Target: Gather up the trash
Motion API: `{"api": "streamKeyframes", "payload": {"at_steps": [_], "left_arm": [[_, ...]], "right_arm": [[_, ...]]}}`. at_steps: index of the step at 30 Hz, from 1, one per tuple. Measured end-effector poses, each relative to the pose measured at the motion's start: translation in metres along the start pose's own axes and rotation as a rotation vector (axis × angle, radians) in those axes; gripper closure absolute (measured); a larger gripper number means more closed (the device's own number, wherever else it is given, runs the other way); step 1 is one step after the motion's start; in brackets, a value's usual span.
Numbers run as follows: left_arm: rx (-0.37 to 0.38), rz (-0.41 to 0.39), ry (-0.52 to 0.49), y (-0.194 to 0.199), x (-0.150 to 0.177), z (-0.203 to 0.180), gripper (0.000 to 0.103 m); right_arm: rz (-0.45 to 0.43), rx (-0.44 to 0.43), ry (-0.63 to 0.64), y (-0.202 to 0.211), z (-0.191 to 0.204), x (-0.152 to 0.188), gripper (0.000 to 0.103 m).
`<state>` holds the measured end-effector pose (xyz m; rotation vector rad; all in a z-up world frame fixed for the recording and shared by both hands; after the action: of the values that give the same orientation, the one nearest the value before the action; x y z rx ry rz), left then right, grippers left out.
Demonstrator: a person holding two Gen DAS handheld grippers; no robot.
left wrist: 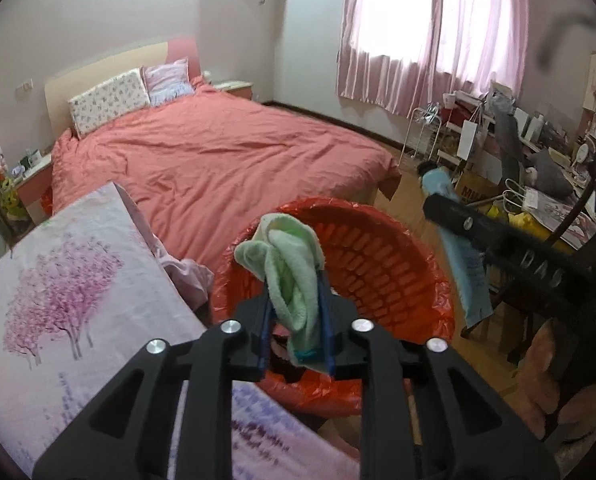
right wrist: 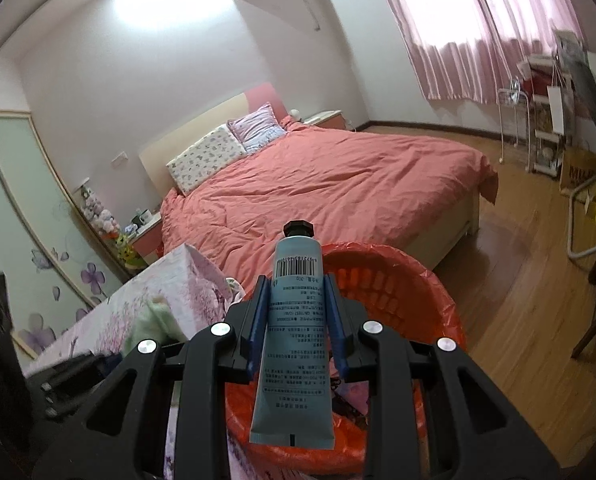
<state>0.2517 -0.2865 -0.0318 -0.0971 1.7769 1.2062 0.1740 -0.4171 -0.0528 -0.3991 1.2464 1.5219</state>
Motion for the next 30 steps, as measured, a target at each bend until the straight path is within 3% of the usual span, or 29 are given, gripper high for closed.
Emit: {"api": "streamKeyframes", "payload": {"at_steps": [2,4,8,13,21,26,30], "left_arm": [[-0.012,0.021,0.013,-0.014,0.0,0.002,0.065],[-0.035,0.036,0.022,-0.022,0.001,0.006,0.058],[-0.066,0.045,0.044,-0.024,0.009,0.021,0.046],[-0.097,0.035,0.066,-0.009,0.015,0.039,0.044],[-0.193,-0.072,0.085,0.076,0.044,0.056,0.026],[-0.282,-0.146,0.122,0.141,0.078,0.069,0.011],[-0.386,-0.197,0.146,0.184,0.112,0.072,0.004]], "right_arm": [[0.026,-0.006,-0.021,-0.011,-0.005,-0.004,0.074],[0.055,-0.009,-0.047,-0.018,-0.009,-0.005,0.074],[0.057,0.007,-0.065,-0.016,-0.015,0.001,0.055],[0.046,0.033,-0.03,-0.001,-0.01,0.009,0.046],[-0.148,0.175,0.203,0.073,0.035,0.031,0.003],[-0.245,0.277,0.35,0.115,0.065,0.052,0.002],[-0.271,0.281,0.378,0.136,0.08,0.071,0.002]]}}
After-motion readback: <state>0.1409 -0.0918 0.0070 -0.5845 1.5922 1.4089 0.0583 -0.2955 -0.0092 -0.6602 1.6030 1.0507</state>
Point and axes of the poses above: each gripper's, at about its wrist camera, not at the fingertips, and y roughly against the way its jaws point, z to its left, x to its underside, the point moved 1 cm from there along -y, roughly the way its jaws point, and after that the axes turned 1 degree about x, right-handed, at the moved point
